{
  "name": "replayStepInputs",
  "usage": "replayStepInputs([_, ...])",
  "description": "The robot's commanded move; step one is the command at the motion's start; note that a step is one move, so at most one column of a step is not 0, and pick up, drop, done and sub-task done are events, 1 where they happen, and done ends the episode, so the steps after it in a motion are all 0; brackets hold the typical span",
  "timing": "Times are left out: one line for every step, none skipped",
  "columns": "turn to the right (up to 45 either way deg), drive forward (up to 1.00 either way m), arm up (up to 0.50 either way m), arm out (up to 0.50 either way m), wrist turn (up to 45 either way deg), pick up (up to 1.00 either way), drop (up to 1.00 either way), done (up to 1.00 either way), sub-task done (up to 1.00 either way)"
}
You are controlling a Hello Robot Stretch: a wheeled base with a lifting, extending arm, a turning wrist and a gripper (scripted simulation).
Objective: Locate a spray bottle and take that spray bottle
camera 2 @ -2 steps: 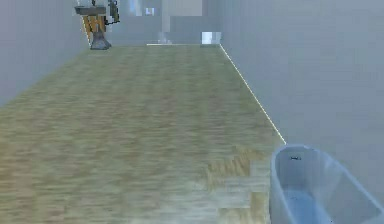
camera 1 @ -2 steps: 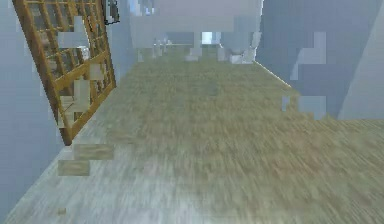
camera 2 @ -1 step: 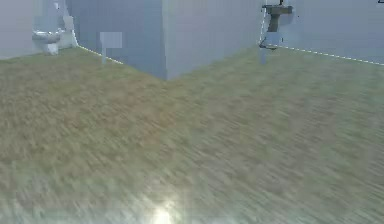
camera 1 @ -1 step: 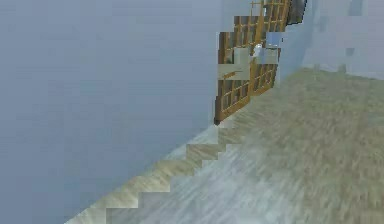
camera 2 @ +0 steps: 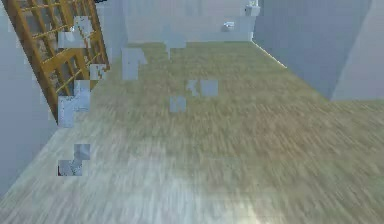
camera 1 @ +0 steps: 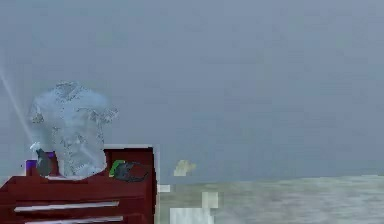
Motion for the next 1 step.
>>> replayStepInputs([0.0,0.45,0.00,0.00,0.0,0.00,0.00,0.00,0.00])
